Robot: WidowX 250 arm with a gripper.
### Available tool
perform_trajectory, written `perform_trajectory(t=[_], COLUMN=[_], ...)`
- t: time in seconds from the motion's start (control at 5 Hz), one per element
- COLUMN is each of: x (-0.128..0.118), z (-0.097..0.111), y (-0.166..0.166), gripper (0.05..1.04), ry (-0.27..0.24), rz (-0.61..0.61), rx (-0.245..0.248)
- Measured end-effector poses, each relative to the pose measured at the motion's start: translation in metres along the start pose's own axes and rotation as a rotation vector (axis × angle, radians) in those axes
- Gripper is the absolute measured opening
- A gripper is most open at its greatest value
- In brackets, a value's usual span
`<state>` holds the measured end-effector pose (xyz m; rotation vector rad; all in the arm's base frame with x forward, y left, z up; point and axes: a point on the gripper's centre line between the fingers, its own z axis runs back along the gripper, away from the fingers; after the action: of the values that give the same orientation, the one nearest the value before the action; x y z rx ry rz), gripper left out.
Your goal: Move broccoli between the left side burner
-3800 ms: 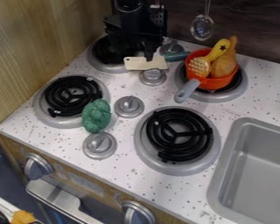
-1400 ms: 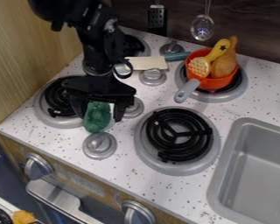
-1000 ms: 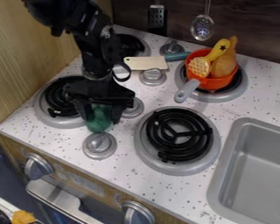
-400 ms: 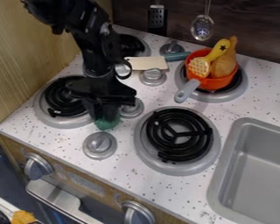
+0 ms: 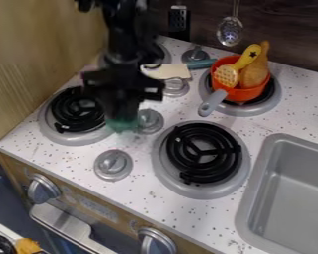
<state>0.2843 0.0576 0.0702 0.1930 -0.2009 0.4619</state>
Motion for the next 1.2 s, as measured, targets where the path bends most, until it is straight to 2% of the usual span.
perform_trajectory(t=[0.2, 0.4, 0.6, 0.8, 1.0, 1.2], x=[0.013, 0.036, 0.062, 0.088, 0.113, 0.134], z=[0.010, 0.008, -0.011, -0.031, -0.051, -0.057], y=[-0.002, 0.000, 0.014, 0.023, 0.032, 0.043], gripper=[0.324, 0.324, 0.323, 0.323, 0.323, 0.323], ry=[-0.046, -0.211, -0.321, -0.386, -0.401, -0.444], rz=[0.004, -0.039, -0.071, -0.137, -0.204, -0.228], rx=[0.021, 0.022, 0.018, 0.004, -0.001, -0.024])
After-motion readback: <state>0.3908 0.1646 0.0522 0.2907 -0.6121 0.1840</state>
